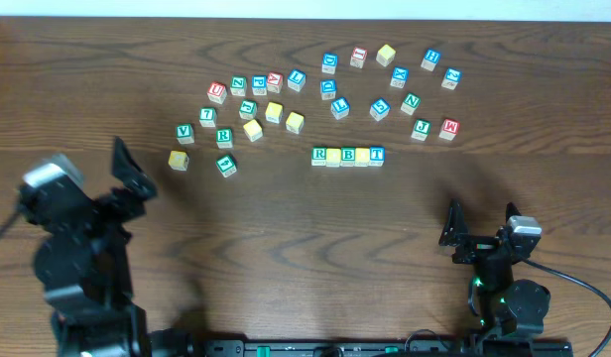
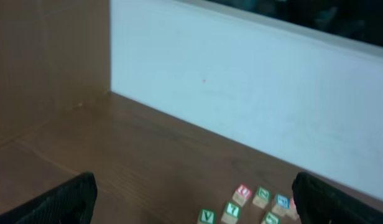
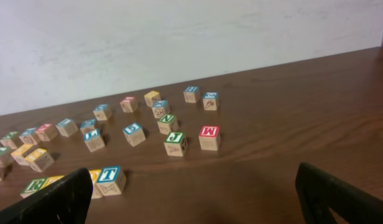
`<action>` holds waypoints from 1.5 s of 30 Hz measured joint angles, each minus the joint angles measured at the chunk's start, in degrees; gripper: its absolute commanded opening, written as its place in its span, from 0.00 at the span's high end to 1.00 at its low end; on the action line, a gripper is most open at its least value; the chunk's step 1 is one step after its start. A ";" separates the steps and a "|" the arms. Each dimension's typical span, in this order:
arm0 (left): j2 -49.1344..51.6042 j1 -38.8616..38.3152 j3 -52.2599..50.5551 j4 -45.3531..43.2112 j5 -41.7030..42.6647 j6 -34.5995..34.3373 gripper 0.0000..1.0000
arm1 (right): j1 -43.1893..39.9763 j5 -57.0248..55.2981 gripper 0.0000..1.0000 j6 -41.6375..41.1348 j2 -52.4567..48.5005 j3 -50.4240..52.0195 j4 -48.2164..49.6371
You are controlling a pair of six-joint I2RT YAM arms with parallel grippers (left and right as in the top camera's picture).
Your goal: Spell out ROBOT
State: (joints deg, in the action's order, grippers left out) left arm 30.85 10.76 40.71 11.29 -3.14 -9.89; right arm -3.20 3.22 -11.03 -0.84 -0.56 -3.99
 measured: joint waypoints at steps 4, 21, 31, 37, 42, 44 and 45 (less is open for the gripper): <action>-8.07 -2.60 -11.98 -7.41 -0.02 5.97 0.01 | 0.00 0.00 0.01 0.00 0.02 0.02 -0.02; -30.12 -3.19 -40.00 -13.09 -0.02 18.75 0.01 | 0.00 0.02 0.01 0.00 0.02 0.02 -0.02; -30.23 -3.39 -39.60 -10.03 0.22 20.59 0.01 | 0.00 0.02 0.01 0.00 0.02 0.02 -0.02; -30.23 -3.39 -39.58 -10.01 0.22 20.70 0.01 | 0.00 0.02 0.01 0.00 0.02 0.02 -0.02; -30.23 -3.39 -39.58 -10.01 0.22 20.70 0.01 | 0.00 0.02 0.01 0.00 0.02 0.02 -0.02; -30.23 -3.39 -39.58 -10.01 0.22 20.70 0.01 | 0.00 0.02 0.01 0.00 0.02 0.02 -0.02; -30.23 -3.39 -39.58 -10.01 0.22 20.70 0.01 | 0.00 0.02 0.01 0.00 0.02 0.02 -0.02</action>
State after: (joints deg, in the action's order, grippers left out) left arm 0.62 7.38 1.13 1.28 -2.92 10.81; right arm -3.20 3.25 -11.03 -0.82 -0.54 -4.01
